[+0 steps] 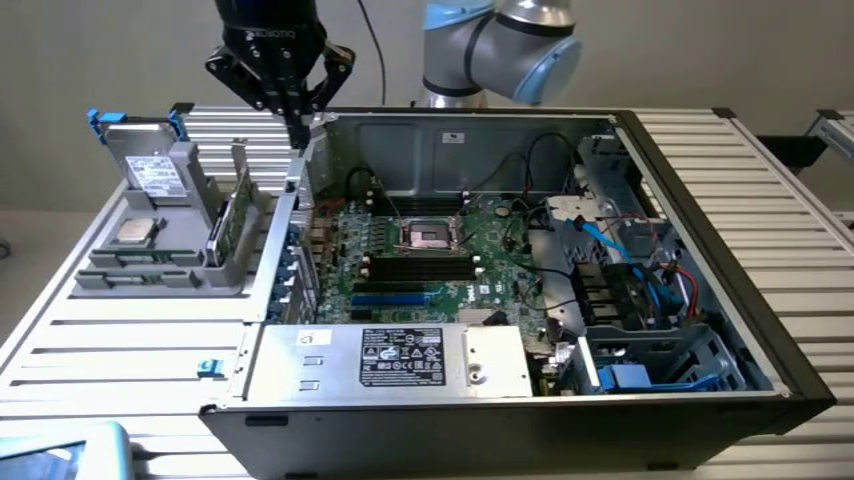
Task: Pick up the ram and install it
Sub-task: 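Reach for the ram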
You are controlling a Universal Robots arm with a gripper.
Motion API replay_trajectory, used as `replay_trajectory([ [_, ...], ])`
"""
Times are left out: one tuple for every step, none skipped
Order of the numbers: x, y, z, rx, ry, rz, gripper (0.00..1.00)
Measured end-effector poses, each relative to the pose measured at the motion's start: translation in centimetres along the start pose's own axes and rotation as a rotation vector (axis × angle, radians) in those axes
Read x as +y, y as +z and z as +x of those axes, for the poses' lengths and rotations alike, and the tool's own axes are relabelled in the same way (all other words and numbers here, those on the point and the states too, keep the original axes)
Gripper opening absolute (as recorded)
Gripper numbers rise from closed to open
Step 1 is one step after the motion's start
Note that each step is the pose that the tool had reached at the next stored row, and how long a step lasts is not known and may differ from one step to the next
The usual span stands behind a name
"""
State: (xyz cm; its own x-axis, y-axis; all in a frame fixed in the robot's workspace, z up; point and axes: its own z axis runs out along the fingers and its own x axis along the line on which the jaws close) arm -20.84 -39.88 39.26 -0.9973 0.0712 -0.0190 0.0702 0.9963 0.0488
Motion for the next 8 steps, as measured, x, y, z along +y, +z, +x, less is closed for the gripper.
replay_trajectory([
  [-0.03, -0.01, 0.4, 0.0000, 0.000, 0.0000, 0.11],
  [-0.06, -0.03, 0.9, 0.0000, 0.000, 0.0001, 0.11],
  [-0.10, -0.03, 1.4, 0.0000, 0.000, 0.0000, 0.11],
  [-0.13, -0.04, 1.8, 0.0000, 0.000, 0.0000, 0.11],
  [-0.16, -0.04, 2.3, 0.0000, 0.000, 0.0000, 0.11],
  [-0.19, -0.06, 2.7, 0.0000, 0.000, 0.0001, 0.11],
  [-0.23, -0.07, 3.2, 0.0000, 0.000, 0.0001, 0.11],
  [-0.25, -0.08, 3.6, 0.0001, 0.000, 0.0001, 0.11],
])
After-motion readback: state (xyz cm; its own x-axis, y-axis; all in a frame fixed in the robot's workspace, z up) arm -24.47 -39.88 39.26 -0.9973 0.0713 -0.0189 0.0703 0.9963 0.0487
